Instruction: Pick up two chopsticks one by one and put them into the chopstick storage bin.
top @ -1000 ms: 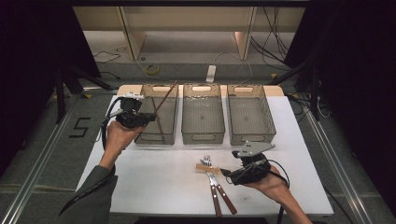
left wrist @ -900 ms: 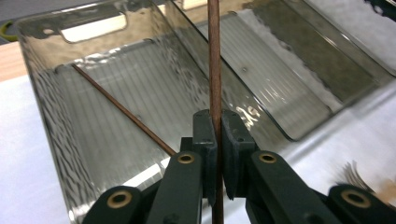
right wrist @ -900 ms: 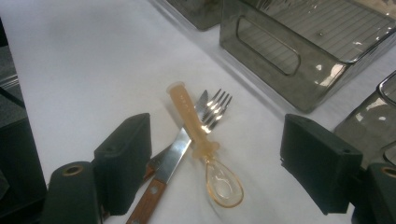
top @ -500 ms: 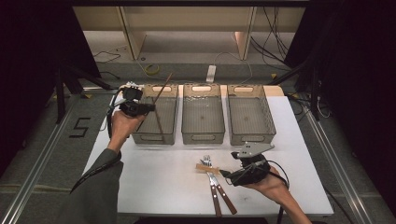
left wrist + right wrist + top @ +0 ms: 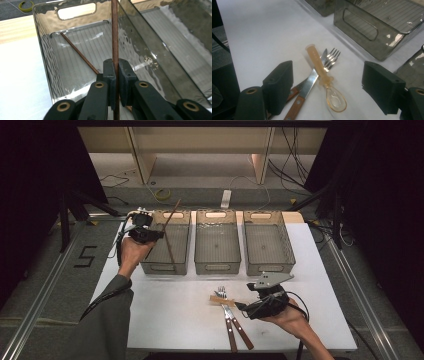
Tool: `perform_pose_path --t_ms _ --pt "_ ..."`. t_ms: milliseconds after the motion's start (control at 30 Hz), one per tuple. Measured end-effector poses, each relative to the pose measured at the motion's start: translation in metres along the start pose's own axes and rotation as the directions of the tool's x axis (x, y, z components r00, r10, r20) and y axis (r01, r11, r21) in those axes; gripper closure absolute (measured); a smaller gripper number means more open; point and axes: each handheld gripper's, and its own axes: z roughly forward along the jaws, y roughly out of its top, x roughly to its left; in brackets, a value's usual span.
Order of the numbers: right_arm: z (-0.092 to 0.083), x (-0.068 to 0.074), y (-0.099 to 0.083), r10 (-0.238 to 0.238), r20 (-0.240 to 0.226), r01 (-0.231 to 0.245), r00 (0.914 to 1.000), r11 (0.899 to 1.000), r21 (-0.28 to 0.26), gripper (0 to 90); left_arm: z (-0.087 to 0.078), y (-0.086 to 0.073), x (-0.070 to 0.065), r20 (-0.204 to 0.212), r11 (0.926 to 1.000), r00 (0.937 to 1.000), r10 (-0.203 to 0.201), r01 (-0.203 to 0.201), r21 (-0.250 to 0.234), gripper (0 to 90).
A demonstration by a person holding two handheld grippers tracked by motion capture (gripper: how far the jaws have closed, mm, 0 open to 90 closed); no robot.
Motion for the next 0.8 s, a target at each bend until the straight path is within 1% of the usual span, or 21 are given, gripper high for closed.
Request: perform_pose_path --t_ms 133,200,267,367,433,467,500,533,567,633,700,733,800 --pt "0.000 -0.001 0.000 0.004 0.001 -0.004 1.0000 1.000 -0.003 25.9 0.008 0.000 0.001 -0.016 0.9997 0.9998 0.008 -0.008 0.023 84.7" --pt "0.000 0.000 0.000 0.003 0.000 -0.003 1.0000 1.000 -0.003 25.9 0.012 -0.001 0.001 -0.023 0.9995 0.9997 0.003 -0.002 0.032 84.6" --pt "0.000 0.000 0.000 0.001 -0.003 -0.001 1.0000 1.000 -0.003 25.9 0.014 -0.001 0.002 -0.026 0.9992 0.9996 0.008 -0.007 0.040 84.5" --pt "0.000 0.000 0.000 -0.001 -0.007 0.001 1.0000 1.000 -0.003 25.9 0.015 -0.001 0.002 -0.026 0.9996 0.9995 -0.016 0.016 0.024 84.0" --pt "0.001 0.000 0.000 0.003 -0.009 -0.003 1.0000 1.000 -0.002 25.9 0.017 -0.002 0.002 -0.031 0.9994 0.9993 -0.019 0.020 0.029 83.8" --pt "0.001 0.001 0.000 0.004 -0.010 -0.004 0.9999 1.000 -0.001 25.9 0.018 -0.002 0.002 -0.037 0.9993 0.9991 -0.023 0.024 0.029 82.2" --pt "0.001 0.001 0.000 0.000 -0.011 0.000 0.9999 1.000 0.000 25.9 0.018 -0.001 0.001 -0.039 0.9990 0.9986 -0.035 0.036 0.027 75.4" --pt "0.001 0.001 0.000 -0.002 -0.014 0.002 0.9999 1.000 0.001 25.9 0.018 -0.001 0.001 -0.044 0.9987 0.9981 -0.042 0.043 0.027 65.4" --pt "0.001 0.001 0.000 -0.003 -0.015 0.003 0.9999 1.000 0.001 25.9 0.018 -0.001 0.001 -0.045 0.9987 0.9981 -0.043 0.044 0.026 57.5" --pt "0.001 0.001 0.000 -0.001 -0.016 0.001 0.9999 1.000 -0.001 25.9 0.015 -0.001 0.000 -0.036 0.9980 0.9978 -0.056 0.057 0.027 48.3" --pt "0.001 0.001 0.000 0.002 -0.014 -0.002 0.9999 1.000 0.000 25.9 0.010 -0.001 -0.002 -0.014 0.9972 0.9975 -0.070 0.070 0.027 39.4" --pt "0.001 0.000 0.000 0.003 -0.013 -0.003 0.9999 1.000 -0.001 25.9 0.006 -0.001 -0.004 0.004 0.9970 0.9973 -0.074 0.074 0.023 36.8" --pt "0.001 0.000 0.000 0.004 -0.013 -0.004 0.9999 1.000 -0.001 25.9 -0.003 -0.002 -0.009 0.032 0.9971 0.9966 -0.076 0.076 0.000 32.4"
